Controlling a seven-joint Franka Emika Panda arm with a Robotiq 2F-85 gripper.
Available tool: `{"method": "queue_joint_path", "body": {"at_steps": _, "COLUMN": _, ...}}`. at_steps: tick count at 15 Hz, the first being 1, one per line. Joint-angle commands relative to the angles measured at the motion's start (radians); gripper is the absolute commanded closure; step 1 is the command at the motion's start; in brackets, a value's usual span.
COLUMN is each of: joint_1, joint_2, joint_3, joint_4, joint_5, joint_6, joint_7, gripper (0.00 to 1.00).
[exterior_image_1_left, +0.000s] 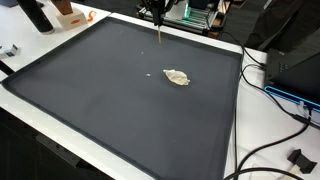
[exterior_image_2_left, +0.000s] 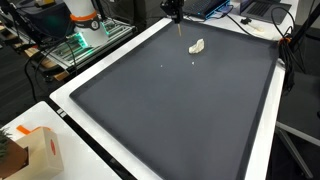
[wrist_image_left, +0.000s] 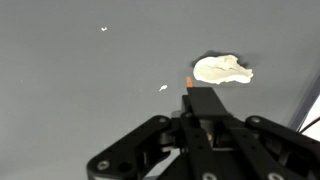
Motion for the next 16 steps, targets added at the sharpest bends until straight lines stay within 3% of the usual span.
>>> {"method": "queue_joint_path", "body": {"at_steps": 1, "joint_1": -0.005, "joint_2": -0.07, "joint_3": 0.005, "joint_4": -0.021, "joint_5": -0.055, "joint_6": -0.075, "joint_7": 0.021, "gripper": 0.97}}
{"method": "queue_joint_path", "body": {"at_steps": 2, "joint_1": 0.0, "joint_2": -0.082, "joint_3": 0.002, "joint_4": -0.015, "joint_5": -0.056, "joint_6": -0.122, "joint_7": 0.003, "gripper": 0.97}}
{"method": "queue_joint_path", "body": {"at_steps": 3, "joint_1": 0.004, "joint_2": -0.037, "joint_3": -0.003, "joint_4": 0.002, "joint_5": -0.027, "joint_6": -0.063, "joint_7": 0.002, "gripper": 0.87}}
{"method": "queue_joint_path", "body": {"at_steps": 15, "joint_1": 0.005, "joint_2": -0.061, "joint_3": -0.002, "joint_4": 0.002, "joint_5": -0.03, "joint_6": -0.106, "joint_7": 0.0, "gripper": 0.87}}
{"method": "queue_joint_path", "body": {"at_steps": 16, "joint_1": 0.005, "joint_2": -0.061, "joint_3": -0.002, "joint_4": 0.002, "joint_5": -0.03, "joint_6": -0.106, "joint_7": 0.0, "gripper": 0.97}}
